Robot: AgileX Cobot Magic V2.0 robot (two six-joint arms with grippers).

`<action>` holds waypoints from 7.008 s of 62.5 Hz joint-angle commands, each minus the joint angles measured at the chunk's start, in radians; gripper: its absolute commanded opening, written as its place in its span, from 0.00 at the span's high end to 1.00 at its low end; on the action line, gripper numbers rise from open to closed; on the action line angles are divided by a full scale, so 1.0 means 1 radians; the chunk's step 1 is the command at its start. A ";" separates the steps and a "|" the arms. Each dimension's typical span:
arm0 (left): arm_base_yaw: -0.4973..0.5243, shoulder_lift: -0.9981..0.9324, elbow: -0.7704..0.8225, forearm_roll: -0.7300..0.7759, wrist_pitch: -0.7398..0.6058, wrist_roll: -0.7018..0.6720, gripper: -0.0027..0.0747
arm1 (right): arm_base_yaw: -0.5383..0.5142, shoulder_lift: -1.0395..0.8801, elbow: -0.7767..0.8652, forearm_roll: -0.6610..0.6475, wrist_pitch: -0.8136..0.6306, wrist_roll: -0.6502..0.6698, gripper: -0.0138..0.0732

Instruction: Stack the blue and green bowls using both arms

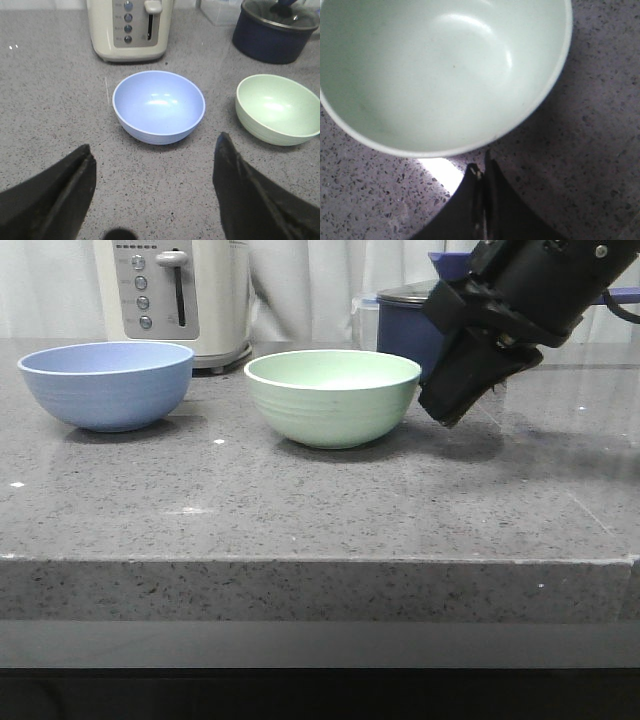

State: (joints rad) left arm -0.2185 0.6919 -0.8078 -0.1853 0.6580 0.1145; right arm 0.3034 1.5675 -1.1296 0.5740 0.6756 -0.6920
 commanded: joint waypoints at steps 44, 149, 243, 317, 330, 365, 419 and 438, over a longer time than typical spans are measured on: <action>0.073 0.729 -0.522 0.054 0.167 -0.012 0.33 | 0.001 -0.037 -0.025 0.029 -0.032 -0.011 0.92; -0.097 0.938 -0.798 -0.048 0.157 -0.012 0.99 | 0.001 -0.037 -0.025 0.029 -0.032 -0.011 0.92; -0.329 1.115 -0.924 -0.047 0.121 -0.012 0.54 | 0.001 -0.037 -0.025 0.029 -0.032 -0.011 0.92; -0.329 0.404 -0.524 0.320 0.302 -0.219 0.51 | 0.001 -0.037 -0.025 0.029 -0.032 -0.011 0.92; -0.329 0.244 -0.386 0.320 0.295 -0.223 0.51 | 0.001 -0.037 -0.025 0.029 -0.033 -0.011 0.92; -0.329 0.069 -0.253 0.320 0.296 -0.223 0.51 | -0.001 -0.227 -0.031 -0.301 0.163 0.354 0.91; -0.329 0.069 -0.253 0.321 0.280 -0.223 0.51 | -0.001 -0.930 0.208 -0.456 0.192 0.637 0.91; -0.329 0.069 -0.253 0.321 0.280 -0.223 0.88 | -0.001 -0.934 0.208 -0.456 0.190 0.637 0.91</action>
State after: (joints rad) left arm -0.5399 0.7660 -1.0392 0.1264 1.0099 -0.0964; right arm 0.3034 0.6337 -0.8991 0.1241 0.9314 -0.0522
